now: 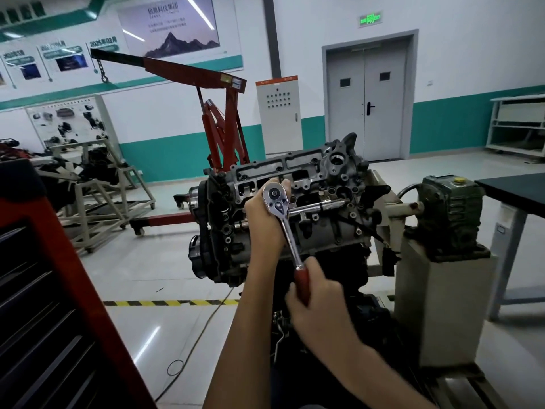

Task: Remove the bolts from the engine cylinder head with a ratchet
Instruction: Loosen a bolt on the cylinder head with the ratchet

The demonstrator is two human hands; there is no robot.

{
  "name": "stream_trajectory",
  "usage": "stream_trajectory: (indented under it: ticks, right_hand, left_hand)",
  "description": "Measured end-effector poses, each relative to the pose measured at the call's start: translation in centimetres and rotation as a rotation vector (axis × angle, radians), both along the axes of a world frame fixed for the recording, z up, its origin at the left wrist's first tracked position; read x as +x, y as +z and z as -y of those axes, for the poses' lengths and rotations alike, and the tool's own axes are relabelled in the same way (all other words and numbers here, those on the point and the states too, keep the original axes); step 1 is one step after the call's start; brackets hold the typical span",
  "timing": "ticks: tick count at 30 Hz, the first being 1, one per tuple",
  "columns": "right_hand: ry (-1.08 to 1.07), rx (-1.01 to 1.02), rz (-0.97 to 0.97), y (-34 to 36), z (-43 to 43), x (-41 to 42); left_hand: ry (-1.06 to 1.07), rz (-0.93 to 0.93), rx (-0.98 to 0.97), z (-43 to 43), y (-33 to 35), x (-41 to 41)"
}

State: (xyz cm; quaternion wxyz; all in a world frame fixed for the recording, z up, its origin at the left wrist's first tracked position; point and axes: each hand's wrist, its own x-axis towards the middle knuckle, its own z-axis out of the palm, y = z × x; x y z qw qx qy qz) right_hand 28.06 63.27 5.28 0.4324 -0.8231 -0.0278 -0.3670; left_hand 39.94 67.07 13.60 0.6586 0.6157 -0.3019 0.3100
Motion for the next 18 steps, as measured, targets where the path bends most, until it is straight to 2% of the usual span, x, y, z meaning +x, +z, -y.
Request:
stream_trajectory:
  ticks: [2,3,6,9,11,12,14,18]
  right_hand:
    - [0.051,0.059,-0.032,-0.3,-1.8,0.6]
    - [0.062,0.02,-0.073,0.0,-1.4,0.6]
    - [0.068,-0.291,-0.142,2.9,4.6,-0.4]
    - [0.115,-0.647,-0.26,8.7,10.9,-0.5]
    - [0.057,-0.817,-0.243,11.0,12.7,0.2]
    - [0.031,-0.836,-0.227,11.1,12.9,0.4]
    - [0.012,-0.727,-0.223,9.1,11.9,0.1]
    - [0.049,-0.136,-0.044,2.1,4.1,-0.9]
  left_hand:
    - [0.032,0.042,0.032,-0.3,0.0,-0.1]
    - [0.016,0.041,0.044,-0.6,0.0,-0.1]
    - [-0.044,0.038,0.174,-1.8,0.5,0.5]
    - [-0.071,0.087,0.326,-2.6,1.4,0.6]
    - [-0.14,0.038,0.265,-2.2,1.3,0.2]
    - [-0.151,0.01,0.207,-1.8,1.0,0.0]
    - [-0.118,-0.012,0.108,-1.0,0.3,-0.4]
    - [-0.06,-0.057,0.002,0.2,0.0,-0.6]
